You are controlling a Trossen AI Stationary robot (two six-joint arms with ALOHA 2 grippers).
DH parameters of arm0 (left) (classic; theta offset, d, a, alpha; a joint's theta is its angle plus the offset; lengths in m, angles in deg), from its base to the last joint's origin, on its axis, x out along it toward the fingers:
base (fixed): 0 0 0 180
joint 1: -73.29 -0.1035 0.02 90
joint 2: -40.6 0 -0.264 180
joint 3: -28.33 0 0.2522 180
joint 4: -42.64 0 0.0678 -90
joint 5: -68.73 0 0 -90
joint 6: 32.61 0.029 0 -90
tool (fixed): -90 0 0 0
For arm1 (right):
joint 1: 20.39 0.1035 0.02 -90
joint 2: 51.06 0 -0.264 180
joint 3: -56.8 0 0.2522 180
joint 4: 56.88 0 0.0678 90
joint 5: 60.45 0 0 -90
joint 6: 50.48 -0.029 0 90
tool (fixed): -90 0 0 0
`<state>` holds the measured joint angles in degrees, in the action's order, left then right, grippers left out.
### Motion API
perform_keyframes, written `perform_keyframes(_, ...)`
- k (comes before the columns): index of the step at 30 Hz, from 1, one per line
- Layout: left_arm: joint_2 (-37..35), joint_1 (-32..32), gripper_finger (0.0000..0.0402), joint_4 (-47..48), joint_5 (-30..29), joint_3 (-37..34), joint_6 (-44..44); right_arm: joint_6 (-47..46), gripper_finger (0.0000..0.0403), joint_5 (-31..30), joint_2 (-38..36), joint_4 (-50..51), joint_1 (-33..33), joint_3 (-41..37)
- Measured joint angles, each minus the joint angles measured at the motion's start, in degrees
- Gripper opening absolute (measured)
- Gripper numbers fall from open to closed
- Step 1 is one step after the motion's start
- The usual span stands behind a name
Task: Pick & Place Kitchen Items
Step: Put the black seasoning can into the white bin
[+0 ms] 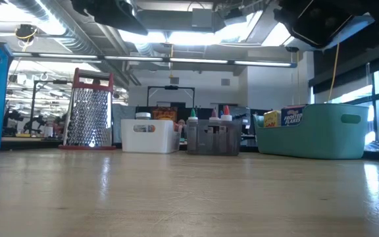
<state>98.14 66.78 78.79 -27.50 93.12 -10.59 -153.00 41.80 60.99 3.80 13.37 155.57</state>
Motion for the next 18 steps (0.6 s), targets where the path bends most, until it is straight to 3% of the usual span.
perform_keyframes(7, 0.0, 0.02, 0.0214, 0.04, 9.81, 0.0, 2.13, 9.35, 0.0142, -0.78, 0.16, 0.69, -2.06, 1.12)
perform_keyframes(11, 0.0, 0.0, 0.0214, 0.04, 10.76, 0.0, 2.73, 16.08, 0.0142, -6.1, 0.2, 1.8, -2.85, 5.41)
perform_keyframes(18, 0.0, 0.0, 0.0214, 0.04, 10.84, 0.0, 2.07, 21.38, 0.0144, -14.64, 0.17, 17.73, -3.14, 14.68)
